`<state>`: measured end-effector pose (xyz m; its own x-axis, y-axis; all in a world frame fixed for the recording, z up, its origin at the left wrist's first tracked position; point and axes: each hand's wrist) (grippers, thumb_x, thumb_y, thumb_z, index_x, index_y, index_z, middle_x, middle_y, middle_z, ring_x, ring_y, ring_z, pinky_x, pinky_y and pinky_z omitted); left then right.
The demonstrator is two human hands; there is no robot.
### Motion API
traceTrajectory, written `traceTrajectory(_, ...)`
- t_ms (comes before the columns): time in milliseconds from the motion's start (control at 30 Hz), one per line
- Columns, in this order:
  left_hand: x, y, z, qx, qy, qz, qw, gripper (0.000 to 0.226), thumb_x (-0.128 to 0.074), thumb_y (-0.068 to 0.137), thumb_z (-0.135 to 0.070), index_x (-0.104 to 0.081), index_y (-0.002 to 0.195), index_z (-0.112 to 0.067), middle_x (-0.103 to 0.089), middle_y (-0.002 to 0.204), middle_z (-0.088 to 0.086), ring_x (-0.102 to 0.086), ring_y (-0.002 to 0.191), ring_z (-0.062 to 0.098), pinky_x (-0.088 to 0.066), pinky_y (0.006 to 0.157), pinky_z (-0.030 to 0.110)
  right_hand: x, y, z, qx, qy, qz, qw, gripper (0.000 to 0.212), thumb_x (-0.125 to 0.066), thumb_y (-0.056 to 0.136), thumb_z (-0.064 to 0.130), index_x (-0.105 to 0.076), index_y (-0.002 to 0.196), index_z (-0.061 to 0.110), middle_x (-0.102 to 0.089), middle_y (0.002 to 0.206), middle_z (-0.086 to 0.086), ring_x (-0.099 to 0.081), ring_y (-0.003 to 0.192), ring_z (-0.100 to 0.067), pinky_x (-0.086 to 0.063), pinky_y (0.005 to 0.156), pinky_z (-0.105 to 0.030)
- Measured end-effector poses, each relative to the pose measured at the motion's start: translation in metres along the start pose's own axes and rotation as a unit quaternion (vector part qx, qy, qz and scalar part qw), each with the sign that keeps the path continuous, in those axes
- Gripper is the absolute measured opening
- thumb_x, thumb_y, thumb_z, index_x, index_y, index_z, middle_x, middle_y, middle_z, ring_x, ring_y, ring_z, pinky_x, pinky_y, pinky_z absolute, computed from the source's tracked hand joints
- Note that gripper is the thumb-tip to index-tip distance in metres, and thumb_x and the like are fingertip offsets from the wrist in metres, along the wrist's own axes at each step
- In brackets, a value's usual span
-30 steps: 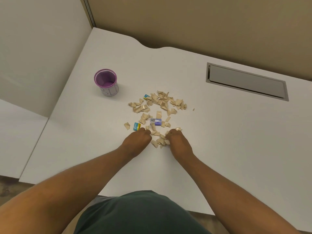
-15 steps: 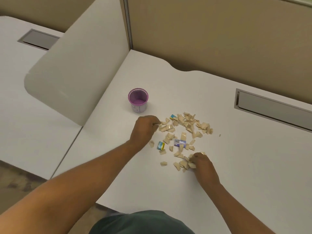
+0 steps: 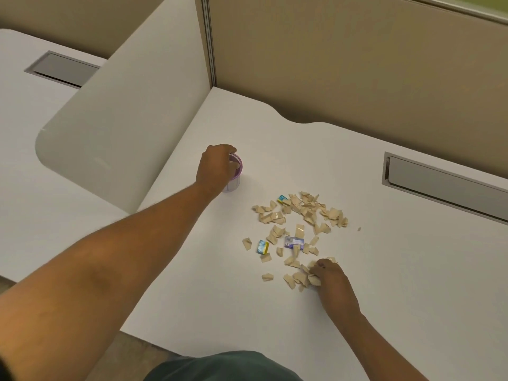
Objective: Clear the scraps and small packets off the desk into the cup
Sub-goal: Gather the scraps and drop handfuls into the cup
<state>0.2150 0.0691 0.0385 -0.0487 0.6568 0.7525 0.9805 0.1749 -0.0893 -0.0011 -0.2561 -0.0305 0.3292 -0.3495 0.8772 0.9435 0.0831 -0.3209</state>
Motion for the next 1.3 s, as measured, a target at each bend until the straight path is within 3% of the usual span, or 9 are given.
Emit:
traceTrajectory(167, 0.006, 0.0, 0.002, -0.008, 0.003, -0.04, 0.999, 0.034, -0.075, 0.09, -0.02, -0.076, 0.124, -0.016, -0.074, 0.127, 0.004, -0.068, 0.116, 0.025, -0.052, 0.098, 0.035, 0.002, -0.001, 0.0, 0.002, 0.007, -0.001, 1.0, 0.022, -0.066, 0.086, 0.002, -0.073, 0.098, 0.017, -0.064, 0.103, 0.005, -0.058, 0.096, -0.017, -0.041, 0.074, -0.023)
traceTrajectory(300, 0.004, -0.027, -0.003, -0.096, 0.04, -0.047, 0.993, 0.021, -0.071, 0.095, -0.03, -0.077, 0.112, -0.021, -0.077, 0.111, -0.002, -0.069, 0.104, 0.022, -0.052, 0.088, 0.033, 0.003, -0.002, 0.001, 0.0, 0.025, -0.011, 1.0, 0.018, -0.067, 0.088, 0.002, -0.076, 0.095, 0.016, -0.065, 0.098, 0.004, -0.061, 0.094, -0.02, -0.044, 0.074, -0.024)
traceTrajectory(400, -0.012, -0.06, 0.013, -0.143, 0.068, -0.004, 0.987, 0.018, -0.07, 0.098, -0.033, -0.077, 0.111, -0.024, -0.077, 0.11, -0.004, -0.07, 0.103, 0.022, -0.055, 0.084, 0.037, 0.004, 0.001, 0.001, -0.02, 0.048, -0.045, 0.998, 0.021, -0.071, 0.086, 0.0, -0.079, 0.102, 0.012, -0.068, 0.103, 0.002, -0.065, 0.096, -0.021, -0.043, 0.078, -0.022)
traceTrajectory(533, -0.038, -0.092, 0.064, -0.127, 0.142, 0.12, 0.974, 0.028, -0.06, 0.104, -0.031, -0.073, 0.126, -0.019, -0.07, 0.132, 0.0, -0.059, 0.128, 0.022, -0.051, 0.1, 0.039, 0.016, 0.007, 0.011, -0.052, 0.148, -0.08, 0.984, 0.023, -0.079, 0.08, -0.005, -0.078, 0.101, 0.003, -0.072, 0.107, -0.006, -0.071, 0.096, -0.026, -0.058, 0.088, -0.038)
traceTrajectory(667, -0.054, -0.105, 0.103, -0.193, 0.222, 0.203, 0.934, 0.055, -0.05, 0.107, -0.047, -0.049, 0.156, -0.02, -0.035, 0.169, 0.006, -0.029, 0.157, 0.029, -0.024, 0.127, 0.045, 0.033, 0.018, 0.038, -0.059, 0.255, -0.097, 0.96, 0.024, -0.085, 0.078, 0.002, -0.077, 0.097, 0.013, -0.073, 0.102, 0.005, -0.07, 0.092, -0.004, -0.054, 0.082, -0.012)
traceTrajectory(800, -0.061, -0.108, 0.129, -0.229, 0.272, 0.232, 0.905, 0.08, -0.031, 0.102, -0.072, -0.013, 0.168, -0.031, 0.003, 0.177, -0.001, 0.003, 0.164, 0.026, -0.001, 0.131, 0.052, 0.051, 0.046, 0.082, -0.024, 0.281, -0.091, 0.955, 0.023, -0.085, 0.079, 0.009, -0.077, 0.096, 0.023, -0.067, 0.1, 0.025, -0.061, 0.092, 0.021, -0.043, 0.074, 0.004)
traceTrajectory(933, -0.066, -0.109, 0.139, -0.241, 0.288, 0.263, 0.889, 0.105, -0.022, 0.088, -0.092, 0.01, 0.166, -0.03, 0.025, 0.173, 0.001, 0.024, 0.16, 0.028, 0.011, 0.128, 0.057, 0.063, 0.092, 0.137, 0.054, 0.249, -0.094, 0.962, 0.019, -0.084, 0.08, 0.008, -0.079, 0.098, 0.015, -0.068, 0.093, 0.021, -0.061, 0.089, 0.02, -0.043, 0.076, 0.003)
traceTrajectory(1067, -0.071, -0.104, 0.142, -0.236, 0.306, 0.292, 0.875, 0.117, -0.021, 0.08, -0.099, 0.024, 0.163, -0.029, 0.039, 0.167, 0.003, 0.037, 0.154, 0.031, 0.02, 0.123, 0.06, 0.07, 0.149, 0.19, 0.141, 0.123, -0.088, 0.978, 0.026, -0.079, 0.087, 0.015, -0.077, 0.112, 0.011, -0.073, 0.112, -0.006, -0.068, 0.103, -0.018, -0.052, 0.092, -0.024)
traceTrajectory(1300, -0.074, -0.1, 0.142, -0.222, 0.301, 0.321, 0.87, 0.121, -0.024, 0.078, -0.1, 0.035, 0.157, -0.029, 0.05, 0.159, 0.001, 0.045, 0.149, 0.03, 0.027, 0.119, 0.061, 0.068, 0.219, 0.237, 0.207, -0.076, -0.039, 0.975, 0.025, -0.069, 0.092, 0.017, -0.075, 0.115, 0.014, -0.065, 0.114, -0.007, -0.065, 0.102, -0.024, -0.046, 0.08, -0.025)
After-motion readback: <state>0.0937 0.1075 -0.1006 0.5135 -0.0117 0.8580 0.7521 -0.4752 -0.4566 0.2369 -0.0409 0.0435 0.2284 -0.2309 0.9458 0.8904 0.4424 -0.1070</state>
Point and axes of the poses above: each hand's wrist, its own y-axis towards the middle knuckle, its own x-axis out of the back of the hand, z = x × y
